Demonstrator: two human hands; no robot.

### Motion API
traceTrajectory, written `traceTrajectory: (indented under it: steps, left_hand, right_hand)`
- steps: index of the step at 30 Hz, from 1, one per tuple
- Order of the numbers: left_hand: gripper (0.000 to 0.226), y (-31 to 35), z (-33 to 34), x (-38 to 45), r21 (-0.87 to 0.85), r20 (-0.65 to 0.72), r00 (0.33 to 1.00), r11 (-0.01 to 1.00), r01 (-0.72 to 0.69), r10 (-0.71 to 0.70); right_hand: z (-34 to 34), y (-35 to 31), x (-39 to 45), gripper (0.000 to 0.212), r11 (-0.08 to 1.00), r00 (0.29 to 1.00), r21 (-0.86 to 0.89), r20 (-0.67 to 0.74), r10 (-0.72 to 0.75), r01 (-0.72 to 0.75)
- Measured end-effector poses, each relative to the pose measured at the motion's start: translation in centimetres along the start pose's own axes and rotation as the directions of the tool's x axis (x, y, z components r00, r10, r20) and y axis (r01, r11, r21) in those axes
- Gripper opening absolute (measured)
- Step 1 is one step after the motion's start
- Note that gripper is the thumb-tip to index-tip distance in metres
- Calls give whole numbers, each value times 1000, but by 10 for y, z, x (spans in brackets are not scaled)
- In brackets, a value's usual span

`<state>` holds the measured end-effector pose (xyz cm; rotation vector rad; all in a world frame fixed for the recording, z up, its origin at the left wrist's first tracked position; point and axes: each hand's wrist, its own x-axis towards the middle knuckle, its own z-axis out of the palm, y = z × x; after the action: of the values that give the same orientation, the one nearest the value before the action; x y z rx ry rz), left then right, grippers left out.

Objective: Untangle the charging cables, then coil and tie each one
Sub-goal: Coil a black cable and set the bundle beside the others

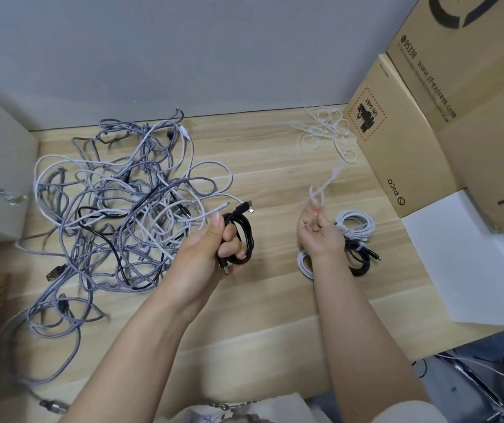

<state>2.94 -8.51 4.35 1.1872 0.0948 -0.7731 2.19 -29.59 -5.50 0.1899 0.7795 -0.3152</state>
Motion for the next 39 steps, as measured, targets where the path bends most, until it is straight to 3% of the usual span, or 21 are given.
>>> traceTrajectory:
  steps: [7, 10, 11, 14, 16, 21, 26, 28, 34, 39]
  left_hand:
    - [35, -1, -1, 10, -8, -18, 999, 999, 35, -35]
    - [34, -4, 0, 11, -15, -9, 999, 999, 42, -43]
    - [33, -4, 0, 11, -18, -6, 999, 999, 45, -45]
    - [33, -4, 1, 10, -6, -4, 998, 998, 55, -55]
    - [34, -3, 1, 9, -10, -8, 998, 998, 54, -55]
    - [35, 0, 5, 4, -21, 16, 998, 998, 53, -53]
    - [31, 2, 10, -10, -37, 37, 997, 997, 67, -65]
    - [31, 0, 10, -15, -53, 43, 997, 996, 70, -68]
    - [37, -1, 7, -34, -80, 51, 996, 994, 71, -67]
    - [51, 5, 7, -50, -50, 59, 998, 998, 36, -33]
  right_hand:
    - [-4, 0, 5, 33, 997, 999, -64, 37, 39, -37]
    - [-2, 3, 1, 13, 993, 995, -103, 73, 66, -59]
    - [-2, 4, 0, 10, 991, 990, -114, 117, 76, -63]
    - [3, 6, -8, 34, 976, 951, -208, 286, 118, -58]
    - [9, 7, -16, 33, 942, 921, -337, 364, 142, -12]
    - [25, 24, -54, 23, 734, 864, -643, 476, 163, 216]
    - [27, 48, -96, 5, 513, 834, -732, 549, 53, 448]
    - [25, 51, -108, 7, 392, 823, -768, 566, 46, 506]
    - [18, 58, -155, 22, 22, 707, -738, 654, 271, 674]
    - [10, 59, -168, 30, -104, 683, -697, 644, 344, 710]
